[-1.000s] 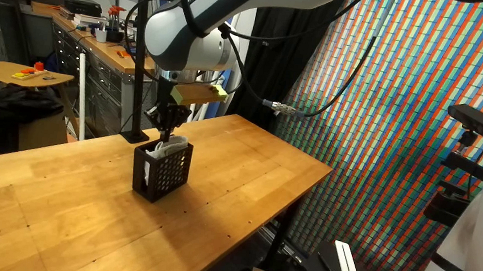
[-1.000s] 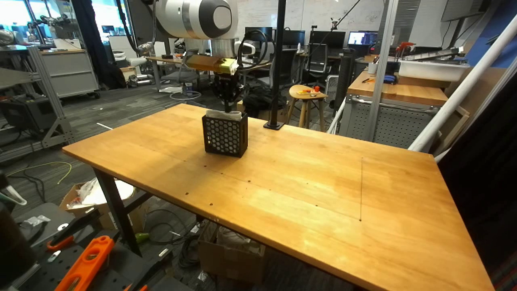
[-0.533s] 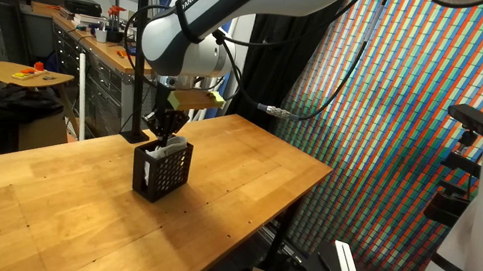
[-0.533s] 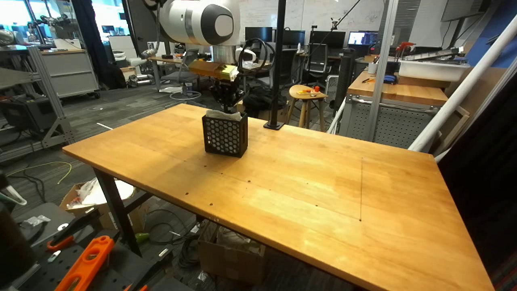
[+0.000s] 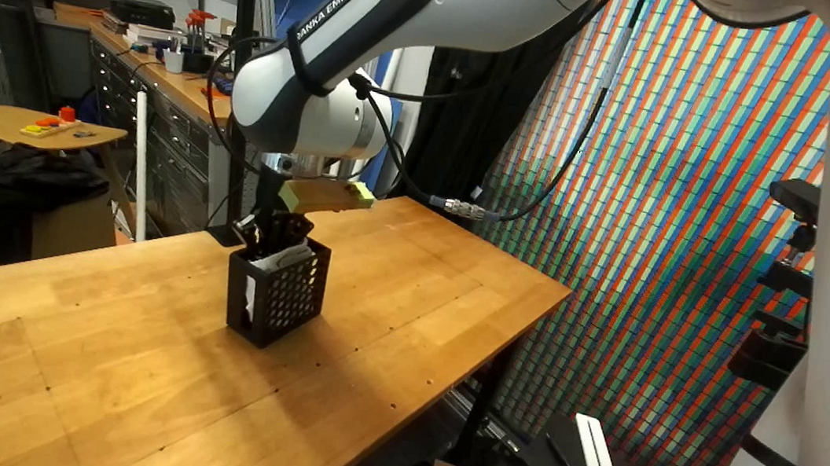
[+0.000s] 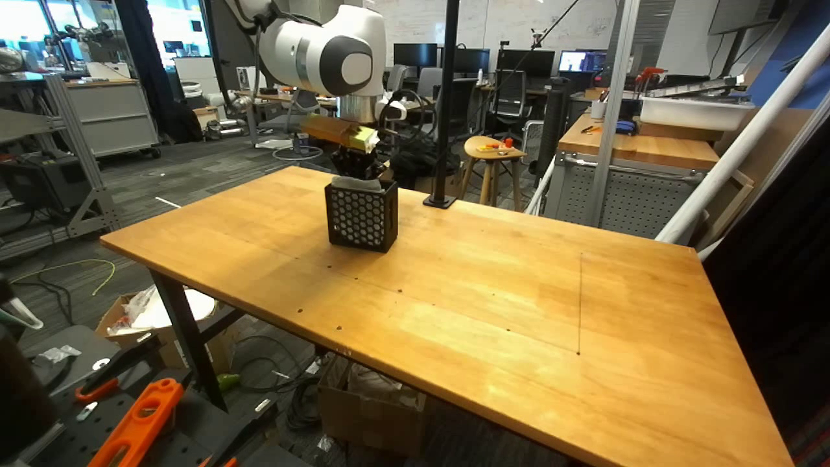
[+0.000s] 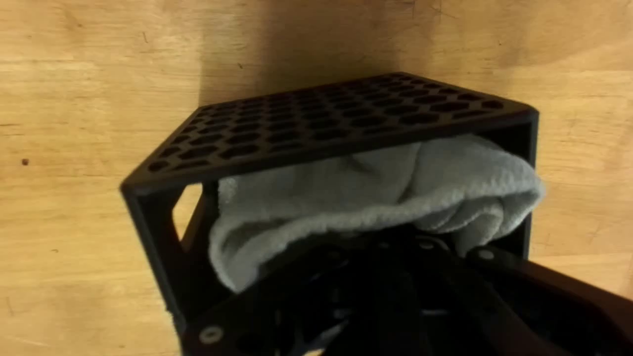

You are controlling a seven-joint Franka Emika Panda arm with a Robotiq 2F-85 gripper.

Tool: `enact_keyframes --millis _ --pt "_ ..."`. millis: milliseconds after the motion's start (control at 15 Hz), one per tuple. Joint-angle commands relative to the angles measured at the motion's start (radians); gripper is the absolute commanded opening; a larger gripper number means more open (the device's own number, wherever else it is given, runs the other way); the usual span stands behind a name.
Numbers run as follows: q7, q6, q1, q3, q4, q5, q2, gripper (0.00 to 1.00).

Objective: Move the black basket to the right, place the white towel inside the basket

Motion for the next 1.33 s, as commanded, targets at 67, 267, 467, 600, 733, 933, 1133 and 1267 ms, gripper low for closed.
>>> enact_keyframes --millis 67,267,467,600,733,933,1133,1267 --pt "-0.071 0.058 -0.033 0.042 0.012 0.071 0.040 0.01" --pt "-0.081 0.056 -0.035 0.045 -0.004 0.069 0.025 0.01" --pt "-0.070 0.046 -0.028 0.037 -0.022 0.051 -0.004 0.01" --pt "-0.056 0.041 -0.019 0.028 -0.034 0.033 -0.034 0.01" --pt "-0.042 0.033 -0.010 0.018 -0.042 0.010 -0.067 0.00" --pt "-0.024 0.025 0.003 0.009 -0.052 -0.034 -0.116 0.01" --pt "-0.002 0.020 0.014 0.002 -0.064 -0.077 -0.159 0.01" --pt "0.013 0.018 0.019 0.001 -0.074 -0.099 -0.180 0.01"
